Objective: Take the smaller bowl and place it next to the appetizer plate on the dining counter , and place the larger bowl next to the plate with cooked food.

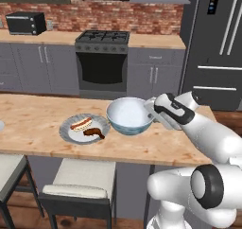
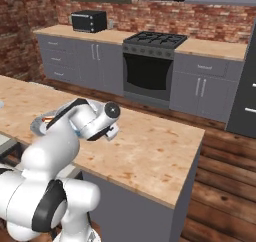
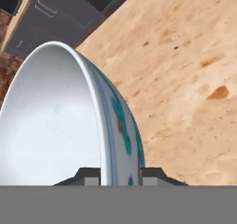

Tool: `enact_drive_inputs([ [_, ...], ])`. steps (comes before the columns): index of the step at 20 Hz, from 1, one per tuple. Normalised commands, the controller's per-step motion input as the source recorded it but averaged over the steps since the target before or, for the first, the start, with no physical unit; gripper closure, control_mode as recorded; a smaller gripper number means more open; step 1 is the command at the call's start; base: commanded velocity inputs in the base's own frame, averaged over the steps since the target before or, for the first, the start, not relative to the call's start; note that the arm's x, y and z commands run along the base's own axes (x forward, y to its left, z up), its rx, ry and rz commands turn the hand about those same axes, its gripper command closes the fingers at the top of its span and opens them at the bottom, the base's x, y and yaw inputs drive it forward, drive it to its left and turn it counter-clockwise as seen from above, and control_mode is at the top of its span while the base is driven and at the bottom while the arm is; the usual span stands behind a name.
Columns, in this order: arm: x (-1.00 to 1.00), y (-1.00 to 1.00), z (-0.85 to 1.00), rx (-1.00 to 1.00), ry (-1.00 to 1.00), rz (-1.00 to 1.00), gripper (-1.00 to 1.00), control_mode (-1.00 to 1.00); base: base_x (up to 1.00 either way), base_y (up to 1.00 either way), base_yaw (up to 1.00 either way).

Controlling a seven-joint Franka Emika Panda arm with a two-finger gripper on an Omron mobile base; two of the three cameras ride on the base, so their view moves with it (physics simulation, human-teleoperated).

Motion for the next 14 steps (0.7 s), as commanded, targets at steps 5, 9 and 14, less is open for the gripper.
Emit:
enact_drive_inputs([
  [5, 0.18, 0.20, -0.23, 0.02, 0.00, 0.04, 1.00, -1.00, 0.00, 0.00, 0.00],
  [9, 0.03, 0.24, -0.16, 0.01, 0.00, 0.04, 1.00, -1.00, 0.00, 0.00, 0.00],
  [14, 0.12, 0.09, -0.07, 0.03, 0.00, 0.04, 1.00, -1.00, 0.00, 0.00, 0.00],
])
